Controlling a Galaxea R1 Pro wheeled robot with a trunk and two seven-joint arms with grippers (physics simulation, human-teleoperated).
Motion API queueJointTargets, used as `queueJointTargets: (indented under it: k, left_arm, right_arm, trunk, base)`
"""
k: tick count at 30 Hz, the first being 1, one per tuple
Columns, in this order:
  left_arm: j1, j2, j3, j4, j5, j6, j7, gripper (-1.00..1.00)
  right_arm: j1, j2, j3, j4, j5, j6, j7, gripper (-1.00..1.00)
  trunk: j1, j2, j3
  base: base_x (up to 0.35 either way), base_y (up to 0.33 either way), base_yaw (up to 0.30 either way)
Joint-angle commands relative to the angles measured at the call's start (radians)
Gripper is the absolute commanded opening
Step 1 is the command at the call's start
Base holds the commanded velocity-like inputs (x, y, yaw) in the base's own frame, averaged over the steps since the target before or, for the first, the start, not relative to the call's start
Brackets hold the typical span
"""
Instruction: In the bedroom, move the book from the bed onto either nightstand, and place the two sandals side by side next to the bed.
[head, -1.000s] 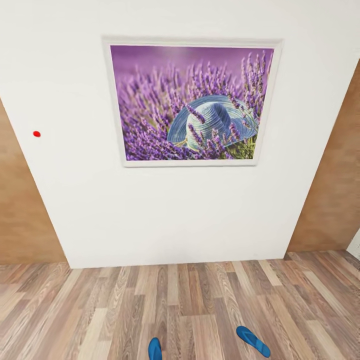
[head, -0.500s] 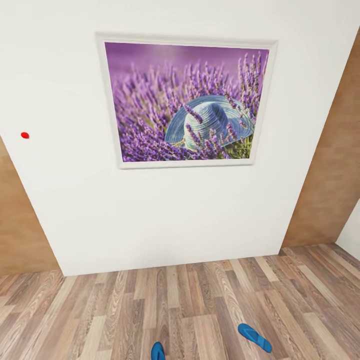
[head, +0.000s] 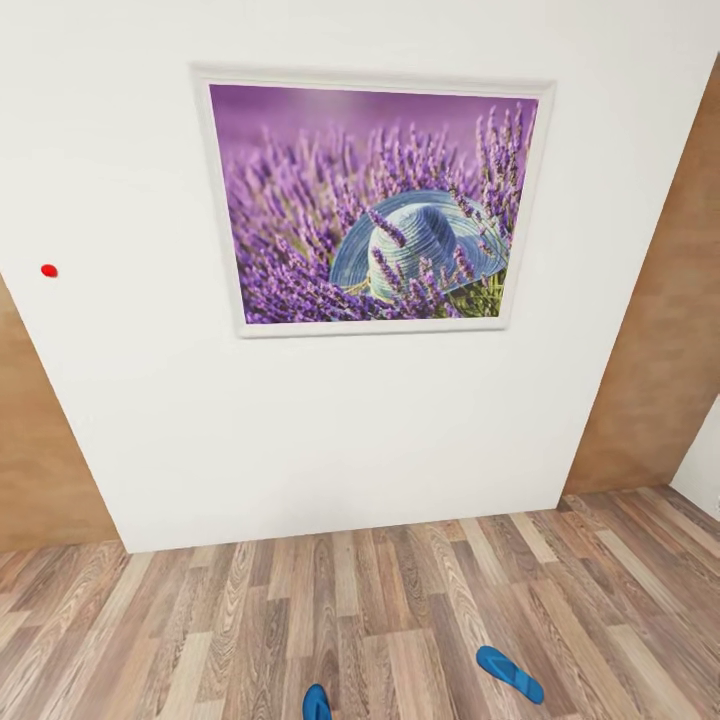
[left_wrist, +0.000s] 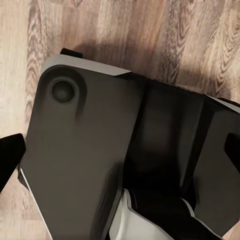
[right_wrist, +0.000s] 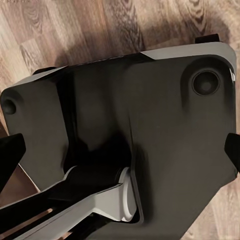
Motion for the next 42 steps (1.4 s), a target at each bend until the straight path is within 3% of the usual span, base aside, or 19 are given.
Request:
queueJointTargets:
  k: [1, 12, 33, 42]
  left_arm:
    - [-0.001, 0.002, -0.008, 0.002, 0.011, -0.004, -0.004, 1.0]
    - [-0.001, 0.014, -0.007, 0.002, 0.011, -0.005, -0.004, 1.0]
    - [-0.001, 0.015, -0.006, 0.002, 0.011, -0.005, -0.004, 1.0]
    - [-0.001, 0.015, -0.006, 0.002, 0.011, -0.005, -0.004, 1.0]
  right_arm:
    - [-0.001, -0.001, -0.009, 0.002, 0.008, 0.002, 0.002, 1.0]
    - [-0.001, -0.001, -0.011, 0.002, 0.007, 0.002, 0.004, 1.0]
    - [-0.001, 0.0, -0.012, 0.002, 0.007, 0.001, 0.004, 1.0]
    - [-0.001, 0.001, -0.011, 0.002, 0.007, 0.0, 0.004, 1.0]
  trunk:
    - [0.0, -0.001, -0.001]
    - [0.0, -0.001, -0.001]
    - [0.0, -0.001, -0.001]
    - [0.0, -0.001, -0.001]
  base:
    - [0.0, 0.064, -0.088]
    - [0.0, 0.115, -0.212]
    - [0.0, 0.248, -0.26]
    - [0.0, 0.066, -0.261]
